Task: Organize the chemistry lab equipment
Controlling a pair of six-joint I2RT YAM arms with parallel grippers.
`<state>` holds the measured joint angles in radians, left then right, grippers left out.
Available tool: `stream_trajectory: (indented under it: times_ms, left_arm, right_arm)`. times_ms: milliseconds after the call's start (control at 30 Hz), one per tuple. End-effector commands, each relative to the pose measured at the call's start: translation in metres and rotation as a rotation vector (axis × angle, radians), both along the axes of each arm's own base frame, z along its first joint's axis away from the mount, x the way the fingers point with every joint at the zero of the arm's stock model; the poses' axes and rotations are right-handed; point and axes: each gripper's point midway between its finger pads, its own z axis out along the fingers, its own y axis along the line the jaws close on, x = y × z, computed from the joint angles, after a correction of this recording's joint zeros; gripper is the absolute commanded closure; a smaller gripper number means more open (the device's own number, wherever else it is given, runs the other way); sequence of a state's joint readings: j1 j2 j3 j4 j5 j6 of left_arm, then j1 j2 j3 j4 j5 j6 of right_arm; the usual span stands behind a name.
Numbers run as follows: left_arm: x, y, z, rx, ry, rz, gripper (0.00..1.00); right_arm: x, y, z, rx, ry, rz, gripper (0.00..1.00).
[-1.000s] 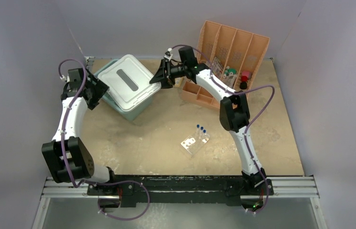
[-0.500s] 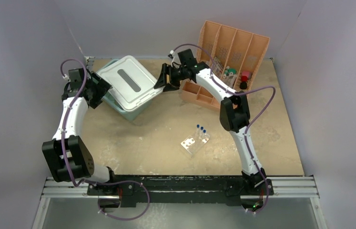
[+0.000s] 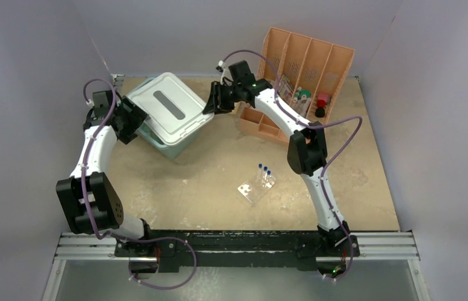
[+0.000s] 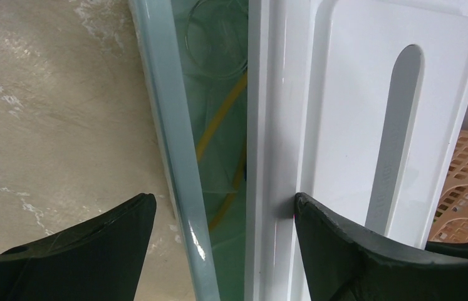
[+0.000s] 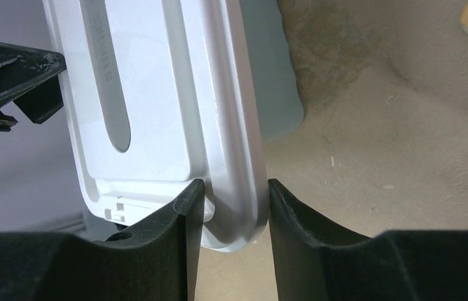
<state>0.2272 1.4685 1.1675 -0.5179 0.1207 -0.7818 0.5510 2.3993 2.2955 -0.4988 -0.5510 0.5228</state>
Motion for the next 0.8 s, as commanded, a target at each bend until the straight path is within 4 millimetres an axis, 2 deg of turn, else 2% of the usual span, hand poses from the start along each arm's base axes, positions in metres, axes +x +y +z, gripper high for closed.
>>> stream_trajectory:
  times_ms: [0,200,500,633,767]
  left_arm:
    - [0.002,0.008,0.002,0.023,-0.011,0.023,0.21]
    - [-0.005,0.023,0.012,0.096,-0.013,0.081,0.26]
    - [-0.024,0.044,0.014,0.193,0.018,0.184,0.35]
    - [-0.029,0.054,0.016,0.239,0.030,0.215,0.47]
    - [-0.021,0.049,0.013,0.230,0.023,0.173,0.48]
  right_arm:
    - [0.004,0.009,0.021,-0.006,-0.115,0.025,0.59]
    - [0.003,0.020,0.015,0.006,-0.145,0.079,0.60]
    - [0.003,0.022,-0.006,-0.014,-0.141,0.083,0.51]
    - [-0.002,0.022,0.010,0.012,-0.145,0.104,0.44]
    - [-0.003,0.012,0.040,0.031,-0.187,0.110,0.36]
